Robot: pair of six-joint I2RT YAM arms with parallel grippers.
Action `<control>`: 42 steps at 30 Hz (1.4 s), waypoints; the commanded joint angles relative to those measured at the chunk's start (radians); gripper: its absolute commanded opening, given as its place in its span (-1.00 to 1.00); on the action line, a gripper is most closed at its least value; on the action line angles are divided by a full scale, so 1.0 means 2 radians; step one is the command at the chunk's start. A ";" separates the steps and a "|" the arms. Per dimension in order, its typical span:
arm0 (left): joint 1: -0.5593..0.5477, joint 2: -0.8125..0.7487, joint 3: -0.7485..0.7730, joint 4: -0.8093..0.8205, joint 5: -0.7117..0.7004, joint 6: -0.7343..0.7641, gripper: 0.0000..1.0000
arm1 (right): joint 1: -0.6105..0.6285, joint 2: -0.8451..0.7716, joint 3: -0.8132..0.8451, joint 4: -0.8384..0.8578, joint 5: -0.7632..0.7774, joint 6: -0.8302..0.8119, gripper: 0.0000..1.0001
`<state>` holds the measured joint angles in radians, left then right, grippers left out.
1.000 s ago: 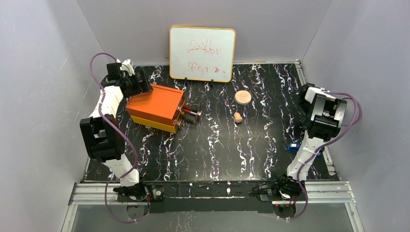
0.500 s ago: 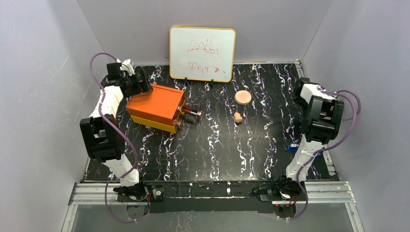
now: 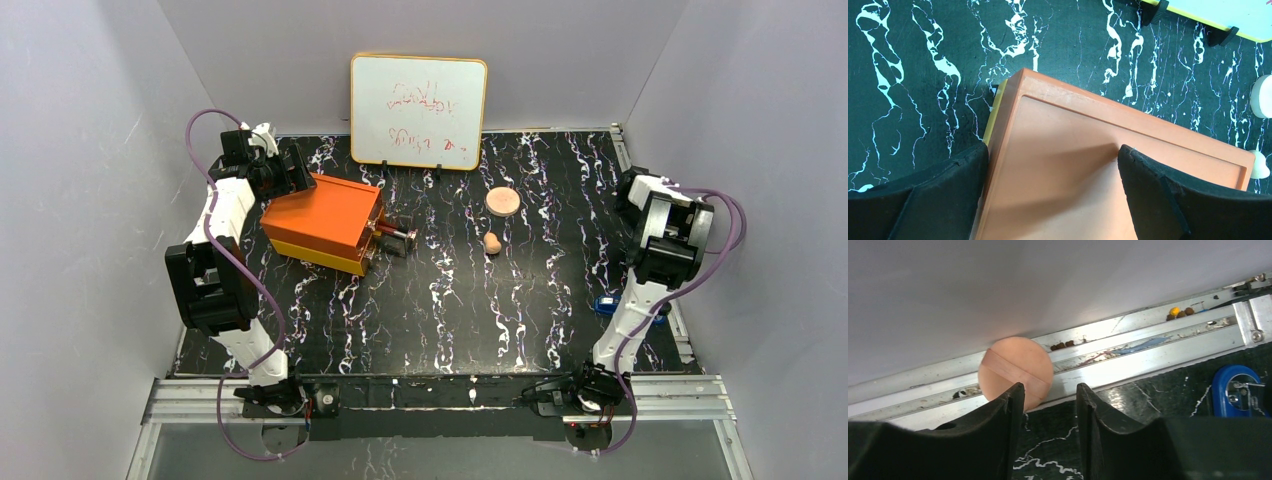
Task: Organize the makeup
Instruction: Move the makeup tool to the center of the board.
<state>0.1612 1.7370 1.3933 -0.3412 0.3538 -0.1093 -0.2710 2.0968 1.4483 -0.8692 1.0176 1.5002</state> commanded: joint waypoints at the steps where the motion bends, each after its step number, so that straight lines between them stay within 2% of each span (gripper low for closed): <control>1: -0.022 0.023 -0.031 -0.082 -0.005 0.020 0.92 | -0.013 0.032 0.051 -0.020 -0.001 -0.013 0.01; 11: -0.022 0.022 -0.031 -0.082 -0.007 0.021 0.92 | -0.033 0.098 0.145 -0.072 -0.040 -0.045 0.01; 18: -0.022 0.020 -0.032 -0.082 -0.009 0.021 0.92 | -0.036 0.104 0.147 -0.067 -0.060 -0.072 -0.08; 19: -0.021 0.020 -0.032 -0.082 -0.008 0.021 0.92 | -0.036 0.105 0.146 -0.067 -0.063 -0.074 -0.14; 22: -0.022 0.019 -0.032 -0.082 -0.009 0.021 0.92 | -0.036 0.106 0.146 -0.070 -0.066 -0.079 -0.75; 23: -0.022 0.018 -0.032 -0.082 -0.009 0.021 0.92 | -0.036 0.104 0.145 -0.071 -0.066 -0.080 -0.89; 24: -0.022 0.018 -0.032 -0.082 -0.009 0.021 0.92 | -0.036 0.101 0.143 -0.072 -0.066 -0.080 -0.92; 29: -0.022 0.018 -0.032 -0.082 -0.009 0.021 0.92 | -0.028 0.066 0.125 -0.065 -0.055 -0.081 -0.97; 34: -0.022 0.018 -0.029 -0.083 -0.009 0.021 0.92 | 0.002 -0.015 0.087 -0.022 -0.044 -0.100 -0.97; 42: -0.021 0.013 -0.026 -0.088 -0.014 0.021 0.92 | 0.131 -0.095 0.112 -0.031 0.033 -0.116 -0.97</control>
<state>0.1612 1.7344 1.3895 -0.3374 0.3519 -0.1089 -0.1333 1.9823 1.6199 -0.9138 0.9718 1.2888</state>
